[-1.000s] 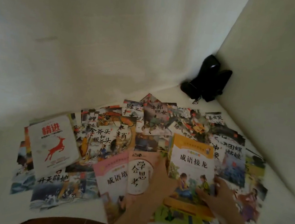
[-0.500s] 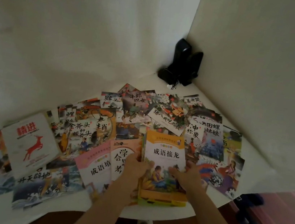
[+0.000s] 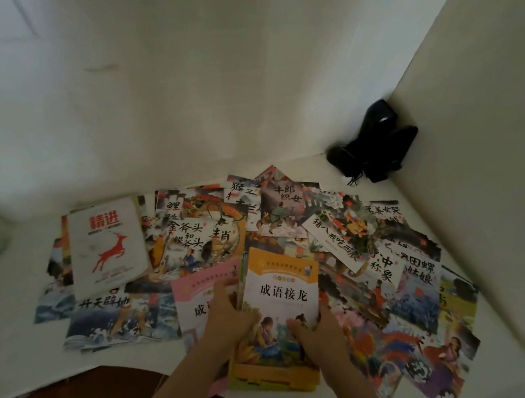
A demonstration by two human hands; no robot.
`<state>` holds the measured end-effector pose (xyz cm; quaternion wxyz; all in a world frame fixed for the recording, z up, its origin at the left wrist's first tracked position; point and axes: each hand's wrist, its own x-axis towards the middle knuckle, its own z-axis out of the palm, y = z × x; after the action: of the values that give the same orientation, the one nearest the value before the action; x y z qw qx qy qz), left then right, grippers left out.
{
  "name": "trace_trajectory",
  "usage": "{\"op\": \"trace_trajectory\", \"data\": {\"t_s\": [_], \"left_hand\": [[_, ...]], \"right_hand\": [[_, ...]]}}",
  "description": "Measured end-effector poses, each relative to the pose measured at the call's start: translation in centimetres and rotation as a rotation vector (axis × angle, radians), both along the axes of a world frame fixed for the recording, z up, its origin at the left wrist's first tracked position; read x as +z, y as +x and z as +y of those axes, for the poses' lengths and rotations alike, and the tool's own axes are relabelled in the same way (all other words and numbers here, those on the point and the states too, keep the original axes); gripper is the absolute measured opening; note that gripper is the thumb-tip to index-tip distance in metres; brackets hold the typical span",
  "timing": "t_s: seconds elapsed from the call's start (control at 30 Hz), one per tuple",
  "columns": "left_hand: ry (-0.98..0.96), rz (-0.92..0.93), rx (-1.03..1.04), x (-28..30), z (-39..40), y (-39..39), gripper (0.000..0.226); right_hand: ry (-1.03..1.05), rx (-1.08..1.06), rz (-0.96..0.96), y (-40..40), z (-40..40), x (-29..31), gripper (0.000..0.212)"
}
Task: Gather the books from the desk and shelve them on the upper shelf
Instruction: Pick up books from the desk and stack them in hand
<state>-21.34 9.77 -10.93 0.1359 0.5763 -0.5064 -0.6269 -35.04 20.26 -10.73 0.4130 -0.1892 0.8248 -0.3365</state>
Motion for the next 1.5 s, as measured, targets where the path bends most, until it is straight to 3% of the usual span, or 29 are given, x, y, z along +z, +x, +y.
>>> {"op": "trace_trajectory", "data": {"t_s": [0.1,0.23,0.37,0.47,0.53,0.6,0.67,0.77,0.8,0.9,1.0,1.1,1.17,1.23,1.33,1.43,1.5], "left_hand": [[0.036,0.072,0.008,-0.2,-0.2,0.2,0.083],[-0.015,0.201,-0.082,1.3,-1.7,0.4,0.058],[-0.078,0.373,-0.121,3.9,-5.4,0.2,0.074],[-0.185,0.473,-0.166,4.7,-8.1,0.4,0.068],[-0.263,0.453,-0.236,4.6,-9.3,0.5,0.066],[-0.276,0.395,-0.298,3.5,-9.8,0.2,0.082],[-0.236,0.370,-0.293,3.0,-9.6,-0.4,0.094],[-0.233,0.369,-0.246,1.7,-8.9,-1.1,0.082],[-0.275,0.324,-0.236,1.7,-8.8,-1.2,0.074],[-0.232,0.259,-0.103,2.6,-8.3,-1.0,0.064],[-0.104,0.161,-0.044,3.0,-7.2,1.2,0.068],[0.012,-0.019,0.016,0.8,-5.9,4.2,0.088],[0.059,-0.126,0.033,-5.2,-4.4,6.3,0.096],[0.083,-0.253,0.024,-7.5,-2.8,7.5,0.099],[0.088,-0.290,0.089,-11.7,-1.4,8.2,0.095],[0.043,-0.179,0.187,-6.6,-0.9,8.2,0.094],[0.048,-0.086,0.293,-2.6,-0.4,7.6,0.076]], "right_hand": [[-0.046,-0.063,-0.061,-0.5,0.3,-0.5,0.060],[-0.167,-0.143,-0.201,-1.8,-0.4,0.8,0.069],[-0.331,-0.060,-0.021,-3.1,-3.9,3.8,0.068],[-0.367,0.120,0.184,-3.3,-6.5,5.1,0.063],[-0.358,0.163,0.290,-3.0,-7.6,4.9,0.068],[-0.370,0.186,0.303,-2.6,-7.9,4.0,0.081],[-0.345,0.201,0.258,-2.5,-8.0,3.0,0.089],[-0.339,0.135,0.082,-2.6,-8.4,2.1,0.112],[-0.358,0.123,0.083,-2.5,-8.3,2.2,0.106],[-0.452,0.098,0.144,-1.8,-8.4,2.6,0.050],[-0.383,0.116,0.105,-0.9,-8.7,3.8,0.042],[-0.094,0.271,0.036,0.8,-8.6,4.0,0.023],[0.006,0.345,-0.017,2.7,-8.0,3.4,0.026],[0.015,0.382,-0.047,4.3,-7.5,2.8,0.025],[0.062,0.429,-0.011,5.3,-7.2,2.4,0.038],[0.053,0.409,-0.037,4.9,-7.2,2.3,0.050],[0.042,0.401,-0.066,4.3,-7.3,1.9,0.053]]}}
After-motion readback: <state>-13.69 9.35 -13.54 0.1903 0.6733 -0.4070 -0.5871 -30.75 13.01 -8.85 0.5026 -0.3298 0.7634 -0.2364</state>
